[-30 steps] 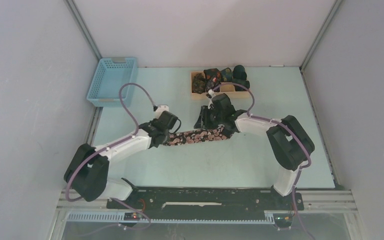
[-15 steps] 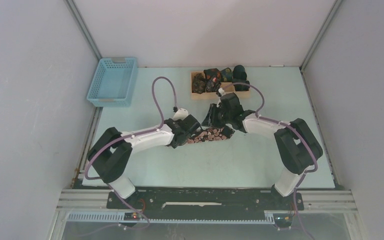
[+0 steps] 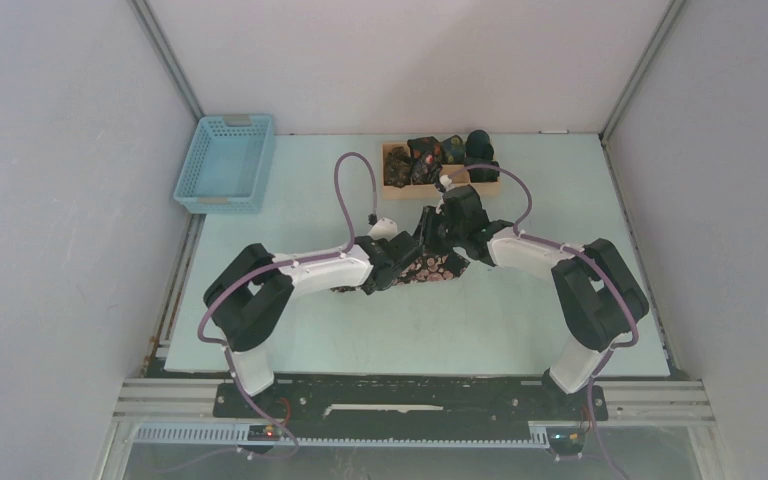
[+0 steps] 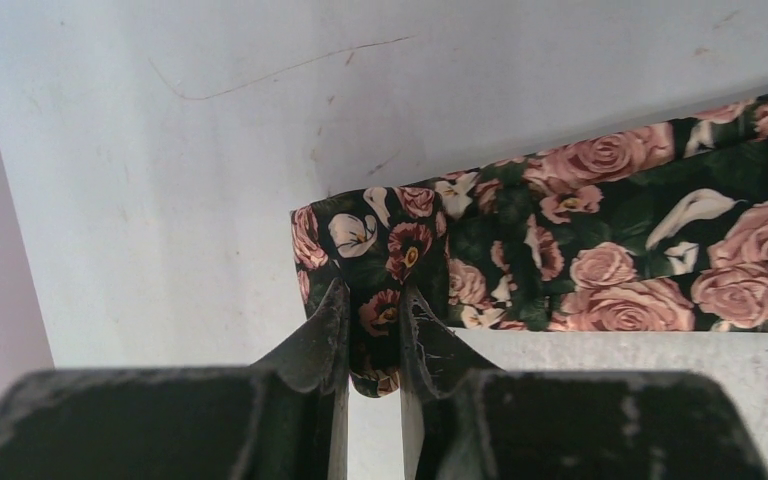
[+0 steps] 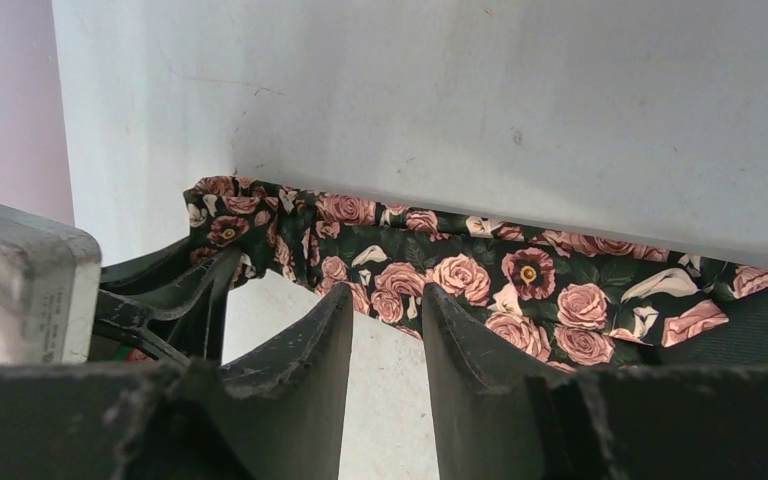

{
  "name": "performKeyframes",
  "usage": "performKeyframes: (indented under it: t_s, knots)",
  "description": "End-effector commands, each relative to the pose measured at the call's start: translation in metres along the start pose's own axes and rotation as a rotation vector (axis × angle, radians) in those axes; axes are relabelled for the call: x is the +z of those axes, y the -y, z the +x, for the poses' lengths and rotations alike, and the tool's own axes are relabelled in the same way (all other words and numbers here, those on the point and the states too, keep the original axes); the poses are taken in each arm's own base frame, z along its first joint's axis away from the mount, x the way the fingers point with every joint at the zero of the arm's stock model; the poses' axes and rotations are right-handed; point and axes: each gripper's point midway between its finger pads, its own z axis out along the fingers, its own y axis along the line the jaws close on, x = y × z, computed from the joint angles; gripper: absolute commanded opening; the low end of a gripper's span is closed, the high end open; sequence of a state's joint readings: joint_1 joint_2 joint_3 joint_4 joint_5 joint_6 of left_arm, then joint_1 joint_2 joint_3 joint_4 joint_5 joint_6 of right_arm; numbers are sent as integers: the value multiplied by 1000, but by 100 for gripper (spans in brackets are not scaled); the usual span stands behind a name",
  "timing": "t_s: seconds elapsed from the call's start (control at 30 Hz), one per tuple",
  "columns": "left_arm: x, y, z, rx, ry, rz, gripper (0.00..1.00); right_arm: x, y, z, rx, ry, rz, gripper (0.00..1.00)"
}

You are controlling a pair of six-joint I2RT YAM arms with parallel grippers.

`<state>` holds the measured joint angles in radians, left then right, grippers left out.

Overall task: Roll the ties
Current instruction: Roll the tie at the center of the board.

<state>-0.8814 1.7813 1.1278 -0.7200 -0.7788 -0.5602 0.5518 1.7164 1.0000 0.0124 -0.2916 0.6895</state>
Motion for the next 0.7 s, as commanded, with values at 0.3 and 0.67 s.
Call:
performKeyframes:
  t_s: [0.3,0.67]
  knots:
    - [2,53,-4,-103,-7,178,23,-8,-8,-13,-5,49,-19,34]
    - [-9,60,-11,-174,11,275,49,-6,-14,-11,-23,44,-42,34]
